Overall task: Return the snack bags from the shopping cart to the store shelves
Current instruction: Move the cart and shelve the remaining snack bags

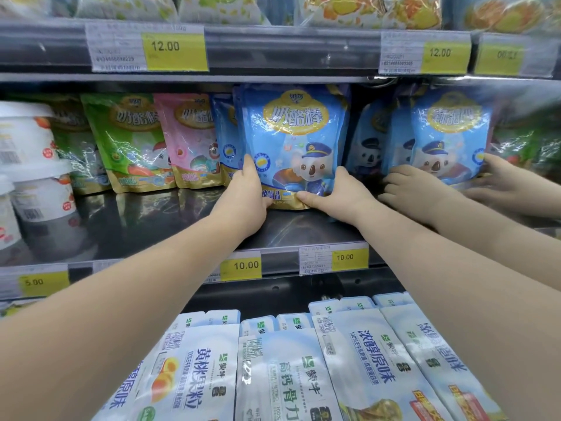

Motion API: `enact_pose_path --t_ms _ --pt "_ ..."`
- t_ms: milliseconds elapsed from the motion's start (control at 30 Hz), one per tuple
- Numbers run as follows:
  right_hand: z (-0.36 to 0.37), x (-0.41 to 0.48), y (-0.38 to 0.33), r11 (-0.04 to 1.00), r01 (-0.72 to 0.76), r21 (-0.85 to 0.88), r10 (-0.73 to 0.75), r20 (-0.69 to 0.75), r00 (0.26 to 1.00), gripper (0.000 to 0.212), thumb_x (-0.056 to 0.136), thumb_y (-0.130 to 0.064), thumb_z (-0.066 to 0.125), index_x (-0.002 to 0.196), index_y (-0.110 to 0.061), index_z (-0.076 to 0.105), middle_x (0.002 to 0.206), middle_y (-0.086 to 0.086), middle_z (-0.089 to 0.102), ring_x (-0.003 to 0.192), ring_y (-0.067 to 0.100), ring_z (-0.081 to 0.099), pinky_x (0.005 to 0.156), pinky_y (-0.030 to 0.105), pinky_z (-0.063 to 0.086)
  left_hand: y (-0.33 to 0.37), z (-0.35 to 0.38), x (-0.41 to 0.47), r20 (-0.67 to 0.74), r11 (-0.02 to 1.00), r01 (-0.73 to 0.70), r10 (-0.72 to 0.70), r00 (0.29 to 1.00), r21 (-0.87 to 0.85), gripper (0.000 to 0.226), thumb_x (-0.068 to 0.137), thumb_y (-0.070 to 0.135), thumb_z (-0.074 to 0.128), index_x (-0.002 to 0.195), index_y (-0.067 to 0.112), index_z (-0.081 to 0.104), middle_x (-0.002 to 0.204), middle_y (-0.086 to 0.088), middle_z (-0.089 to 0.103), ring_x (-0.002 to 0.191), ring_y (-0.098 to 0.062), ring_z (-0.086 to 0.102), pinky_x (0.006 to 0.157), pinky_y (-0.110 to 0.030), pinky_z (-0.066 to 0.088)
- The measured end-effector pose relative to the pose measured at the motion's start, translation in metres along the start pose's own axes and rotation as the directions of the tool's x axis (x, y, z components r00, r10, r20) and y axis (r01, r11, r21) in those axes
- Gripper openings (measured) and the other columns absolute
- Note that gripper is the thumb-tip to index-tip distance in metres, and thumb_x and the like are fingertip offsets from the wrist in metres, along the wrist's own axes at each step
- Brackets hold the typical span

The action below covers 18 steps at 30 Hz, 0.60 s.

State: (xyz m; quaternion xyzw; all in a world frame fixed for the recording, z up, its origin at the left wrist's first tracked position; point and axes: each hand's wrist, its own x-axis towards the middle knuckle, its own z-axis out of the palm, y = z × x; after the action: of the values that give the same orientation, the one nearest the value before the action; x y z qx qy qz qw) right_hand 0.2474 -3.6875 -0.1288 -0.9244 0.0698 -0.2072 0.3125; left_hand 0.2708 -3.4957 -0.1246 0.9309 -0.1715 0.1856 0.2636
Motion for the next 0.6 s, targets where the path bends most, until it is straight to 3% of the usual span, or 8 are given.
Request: enact_pose_path --t_ms 200,300,500,600 --pt "-0.001 -0.006 -0.001 0.999 -0.027 0.045 0.025 0.045 0.999 0.095 0.073 -0.060 0.082 0.143 -0.012 0.039 0.138 0.003 0.057 0.119 0.022 0.059 0.097 0.037 0.051 -0.001 -0.002 -0.002 -0.001 0.998 0.012 -0.013 1.000 -0.055 0.092 0.093 0.030 0.065 0.157 0.008 0.002 0.154 -0.016 0.031 0.139 -0.029 0.038 0.113 -0.040 0.034" --pt "-0.003 -0.010 -0.002 0.998 -0.057 0.022 0.055 0.063 0.996 0.092 0.074 -0.058 0.082 0.140 -0.010 0.039 0.132 0.003 0.057 0.114 0.022 0.061 0.089 0.035 0.051 -0.003 -0.002 -0.003 -0.012 0.997 0.006 -0.007 1.000 -0.083 0.092 0.090 0.031 0.069 0.155 0.007 0.009 0.152 -0.015 0.035 0.138 -0.029 0.039 0.112 -0.040 0.035" --pt "-0.005 -0.012 -0.003 0.997 -0.076 0.005 0.076 0.074 0.994 0.092 0.070 -0.060 0.084 0.136 -0.012 0.042 0.127 0.000 0.058 0.108 0.022 0.063 0.086 0.036 0.053 -0.004 -0.007 -0.012 -0.008 0.997 0.021 -0.021 1.000 -0.079 0.094 0.092 0.032 0.067 0.157 0.008 0.004 0.156 -0.013 0.029 0.141 -0.028 0.035 0.112 -0.038 0.033" --pt "-0.008 -0.018 -0.007 0.998 -0.063 -0.016 0.064 0.075 0.995 0.101 0.057 -0.071 0.080 0.134 -0.015 0.048 0.122 -0.001 0.064 0.098 0.017 0.066 0.079 0.034 0.056 -0.005 -0.010 -0.019 0.005 0.998 0.019 -0.019 1.000 -0.063 0.093 0.093 0.033 0.066 0.157 0.008 0.002 0.158 -0.013 0.026 0.143 -0.028 0.032 0.113 -0.037 0.032"
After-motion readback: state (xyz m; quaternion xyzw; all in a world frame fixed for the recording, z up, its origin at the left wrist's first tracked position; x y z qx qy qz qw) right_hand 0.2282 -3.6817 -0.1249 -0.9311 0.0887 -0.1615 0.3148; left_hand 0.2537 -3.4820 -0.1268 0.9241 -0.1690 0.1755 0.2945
